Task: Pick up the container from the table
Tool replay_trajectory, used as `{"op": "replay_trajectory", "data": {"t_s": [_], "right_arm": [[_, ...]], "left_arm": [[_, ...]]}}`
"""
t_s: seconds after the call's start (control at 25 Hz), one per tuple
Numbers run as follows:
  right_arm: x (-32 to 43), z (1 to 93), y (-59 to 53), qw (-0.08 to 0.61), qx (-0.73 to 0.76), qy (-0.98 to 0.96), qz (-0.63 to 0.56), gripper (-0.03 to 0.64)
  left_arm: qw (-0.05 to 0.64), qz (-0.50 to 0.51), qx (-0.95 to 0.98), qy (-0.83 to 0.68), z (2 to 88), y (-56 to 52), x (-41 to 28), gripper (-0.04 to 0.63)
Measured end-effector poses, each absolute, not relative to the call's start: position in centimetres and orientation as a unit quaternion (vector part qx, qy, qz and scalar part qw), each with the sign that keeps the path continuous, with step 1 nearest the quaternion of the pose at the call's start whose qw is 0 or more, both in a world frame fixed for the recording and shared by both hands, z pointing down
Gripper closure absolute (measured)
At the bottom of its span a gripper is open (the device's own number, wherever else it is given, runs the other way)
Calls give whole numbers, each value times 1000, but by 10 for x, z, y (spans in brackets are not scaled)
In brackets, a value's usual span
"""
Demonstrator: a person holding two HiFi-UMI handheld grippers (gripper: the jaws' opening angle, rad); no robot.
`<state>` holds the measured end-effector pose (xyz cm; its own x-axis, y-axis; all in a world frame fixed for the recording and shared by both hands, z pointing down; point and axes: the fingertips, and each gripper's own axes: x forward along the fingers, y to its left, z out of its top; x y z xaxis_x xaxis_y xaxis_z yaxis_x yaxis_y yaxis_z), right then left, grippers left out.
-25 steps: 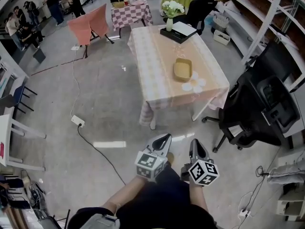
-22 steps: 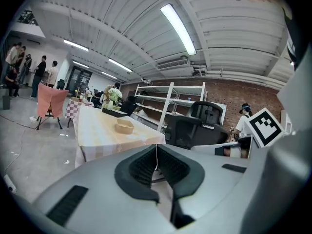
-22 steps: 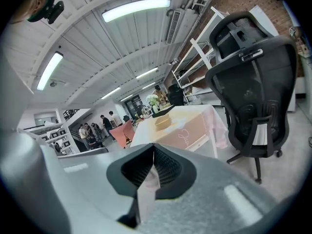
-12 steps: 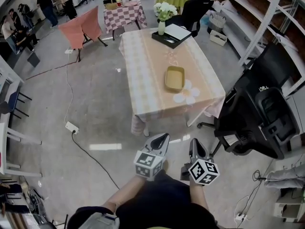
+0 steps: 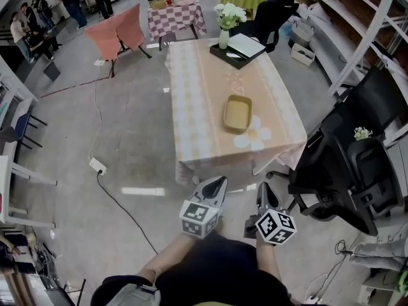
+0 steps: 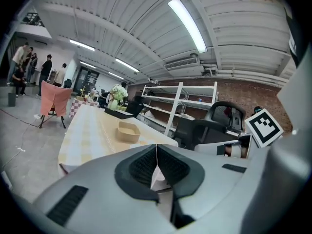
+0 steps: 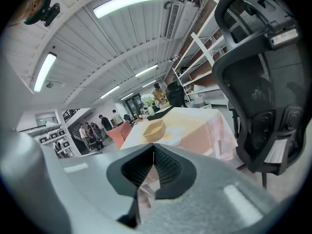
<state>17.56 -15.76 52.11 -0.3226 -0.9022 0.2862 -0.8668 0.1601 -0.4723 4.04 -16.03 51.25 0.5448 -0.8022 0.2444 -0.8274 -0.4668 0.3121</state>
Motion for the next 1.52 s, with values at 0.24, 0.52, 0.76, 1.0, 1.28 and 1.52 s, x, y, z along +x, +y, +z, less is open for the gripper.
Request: {"op": "replay_trajectory", "data": {"t_s": [0.24, 0.52, 0.76, 1.0, 1.28, 1.52], "right_arm": [[177, 521, -182, 34, -574, 768, -283, 612], [180, 525, -200, 43, -567, 770, -290, 612], [179, 531, -198, 44, -566, 768, -298, 612], [181, 535, -192, 49, -570, 761, -306, 612], [172, 540, -186, 44, -565, 762, -314, 612], [182, 538, -204, 50, -578, 751, -316, 612]], "left_arm": [[197, 32, 846, -494, 513, -177, 34, 584], [188, 38, 844, -500, 514, -192, 36, 584], [191, 43, 844, -499, 520, -192, 39, 584], [193, 54, 847, -493, 525, -184, 40, 584], [202, 54, 841, -498, 527, -182, 31, 584], [200, 56, 848, -487, 521, -202, 40, 584]]}}
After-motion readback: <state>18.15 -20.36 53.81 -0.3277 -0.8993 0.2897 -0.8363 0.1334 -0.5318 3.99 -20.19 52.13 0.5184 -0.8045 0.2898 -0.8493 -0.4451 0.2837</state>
